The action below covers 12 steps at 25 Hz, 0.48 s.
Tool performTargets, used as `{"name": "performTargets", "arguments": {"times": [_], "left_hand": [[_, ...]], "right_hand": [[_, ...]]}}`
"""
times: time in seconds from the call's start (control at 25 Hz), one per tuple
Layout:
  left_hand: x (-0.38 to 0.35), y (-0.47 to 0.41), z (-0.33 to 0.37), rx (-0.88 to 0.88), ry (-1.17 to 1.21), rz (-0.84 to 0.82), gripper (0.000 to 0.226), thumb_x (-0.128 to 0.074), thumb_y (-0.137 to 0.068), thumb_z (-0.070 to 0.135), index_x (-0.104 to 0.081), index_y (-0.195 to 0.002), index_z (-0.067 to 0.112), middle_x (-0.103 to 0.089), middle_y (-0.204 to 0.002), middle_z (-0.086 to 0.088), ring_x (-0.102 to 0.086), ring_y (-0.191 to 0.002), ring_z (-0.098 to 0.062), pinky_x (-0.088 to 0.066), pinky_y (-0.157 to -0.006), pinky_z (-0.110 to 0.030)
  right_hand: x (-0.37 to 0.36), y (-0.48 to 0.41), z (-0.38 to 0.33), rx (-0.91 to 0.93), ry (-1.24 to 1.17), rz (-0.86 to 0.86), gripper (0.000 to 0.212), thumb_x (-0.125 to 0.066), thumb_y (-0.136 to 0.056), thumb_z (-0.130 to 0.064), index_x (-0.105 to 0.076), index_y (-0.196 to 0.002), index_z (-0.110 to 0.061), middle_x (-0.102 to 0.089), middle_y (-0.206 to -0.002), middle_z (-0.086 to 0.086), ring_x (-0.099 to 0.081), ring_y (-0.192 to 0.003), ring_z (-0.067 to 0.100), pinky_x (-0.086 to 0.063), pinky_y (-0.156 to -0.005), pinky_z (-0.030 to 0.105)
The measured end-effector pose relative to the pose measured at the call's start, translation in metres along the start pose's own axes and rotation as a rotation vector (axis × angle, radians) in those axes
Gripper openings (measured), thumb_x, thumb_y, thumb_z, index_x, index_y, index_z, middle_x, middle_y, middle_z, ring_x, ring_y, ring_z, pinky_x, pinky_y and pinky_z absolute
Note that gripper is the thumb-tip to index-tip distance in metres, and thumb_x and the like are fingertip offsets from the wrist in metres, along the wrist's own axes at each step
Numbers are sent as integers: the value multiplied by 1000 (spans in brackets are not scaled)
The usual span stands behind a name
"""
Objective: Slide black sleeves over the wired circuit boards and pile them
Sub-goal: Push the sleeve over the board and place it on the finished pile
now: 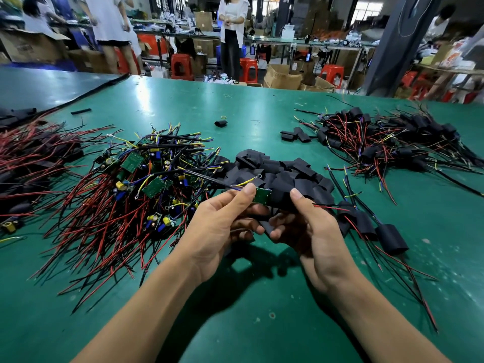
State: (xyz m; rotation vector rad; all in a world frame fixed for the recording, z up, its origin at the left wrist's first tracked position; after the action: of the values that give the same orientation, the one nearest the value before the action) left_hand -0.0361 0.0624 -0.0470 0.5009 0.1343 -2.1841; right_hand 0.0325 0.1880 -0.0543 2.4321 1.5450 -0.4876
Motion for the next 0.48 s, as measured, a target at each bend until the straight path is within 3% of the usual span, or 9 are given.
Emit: {"name": "performTargets", "arguments": {"times": [0.2, 0.32, 0.48], "left_hand": [[6, 1, 4, -111, -102, 89, 27, -78, -68, 41, -74, -74, 15, -71, -75, -10, -59, -48, -16, -42, -49, -22], [8, 2, 4, -188, -143, 139, 26, -78, -70, 39, -74, -76, 14, -68, -72, -6, -55, -49, -16, -41, -48, -22], [6, 0, -1, -191, 1, 167, 27, -82, -67, 37, -77, -82, 15, -70, -82, -13, -49, -52, -16, -46, -63, -32]], "right_hand": [[2, 0, 1, -16, -33, 27, 49, -69, -78, -36, -68, -107, 4, -70, -79, 17, -56, -52, 18, -52, -51, 26], [-3, 1, 4, -41, -67, 5, 37, -68, -80, -34, -72, -98, -2, -71, -83, 18, -56, -51, 19, -52, -51, 26], [-16, 6, 16, -201, -267, -52, 30, -64, -82, -33, -81, -91, -10, -76, -94, 15, -59, -51, 12, -54, -54, 21]]}}
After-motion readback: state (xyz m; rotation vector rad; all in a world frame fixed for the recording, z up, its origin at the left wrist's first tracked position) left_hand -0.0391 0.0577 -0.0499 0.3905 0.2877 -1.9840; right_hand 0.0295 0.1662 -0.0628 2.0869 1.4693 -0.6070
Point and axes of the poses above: each hand's wrist, its own y-axis away from the middle knuckle, its own x-axis out of the back of the hand, z = x × y, the point moved 7 cm from there along -y, towards the middle knuckle
